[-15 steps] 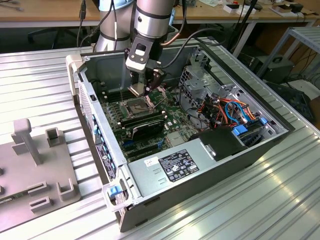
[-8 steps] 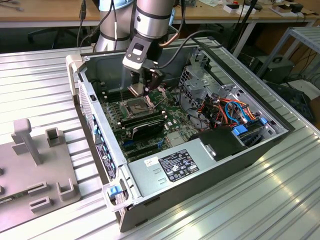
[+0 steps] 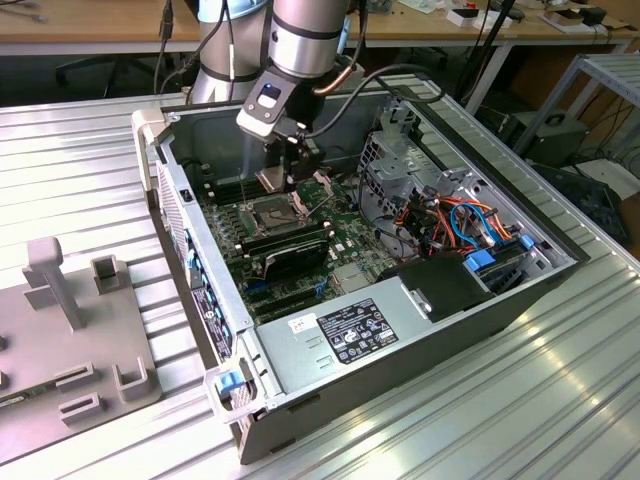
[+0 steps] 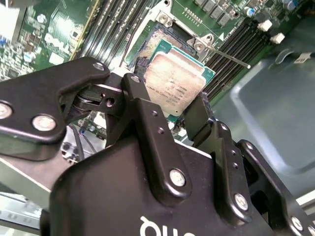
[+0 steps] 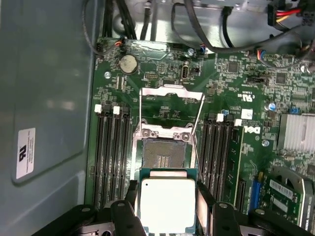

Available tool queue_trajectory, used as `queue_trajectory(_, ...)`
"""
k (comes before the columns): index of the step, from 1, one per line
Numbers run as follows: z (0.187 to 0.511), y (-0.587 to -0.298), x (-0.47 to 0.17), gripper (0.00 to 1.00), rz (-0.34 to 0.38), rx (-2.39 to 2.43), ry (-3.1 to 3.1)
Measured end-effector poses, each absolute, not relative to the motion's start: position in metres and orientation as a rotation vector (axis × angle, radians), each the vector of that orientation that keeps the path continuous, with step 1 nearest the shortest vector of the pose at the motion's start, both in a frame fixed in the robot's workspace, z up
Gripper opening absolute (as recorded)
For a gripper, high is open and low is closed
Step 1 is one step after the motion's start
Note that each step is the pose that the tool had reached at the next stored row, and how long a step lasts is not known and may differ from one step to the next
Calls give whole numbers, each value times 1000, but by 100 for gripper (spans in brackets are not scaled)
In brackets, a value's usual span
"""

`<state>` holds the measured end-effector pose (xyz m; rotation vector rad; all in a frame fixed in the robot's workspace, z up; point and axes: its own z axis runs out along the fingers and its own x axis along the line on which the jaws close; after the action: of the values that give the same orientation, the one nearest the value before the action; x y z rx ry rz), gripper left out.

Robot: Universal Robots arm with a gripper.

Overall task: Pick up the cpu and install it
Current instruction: 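Place the cpu into insertion slot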

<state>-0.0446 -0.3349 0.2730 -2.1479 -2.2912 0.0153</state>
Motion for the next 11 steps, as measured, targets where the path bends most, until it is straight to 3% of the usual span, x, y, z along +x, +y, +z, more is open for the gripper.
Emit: queue_trajectory(11,268,-335,-45,55,11,-2236,-2208)
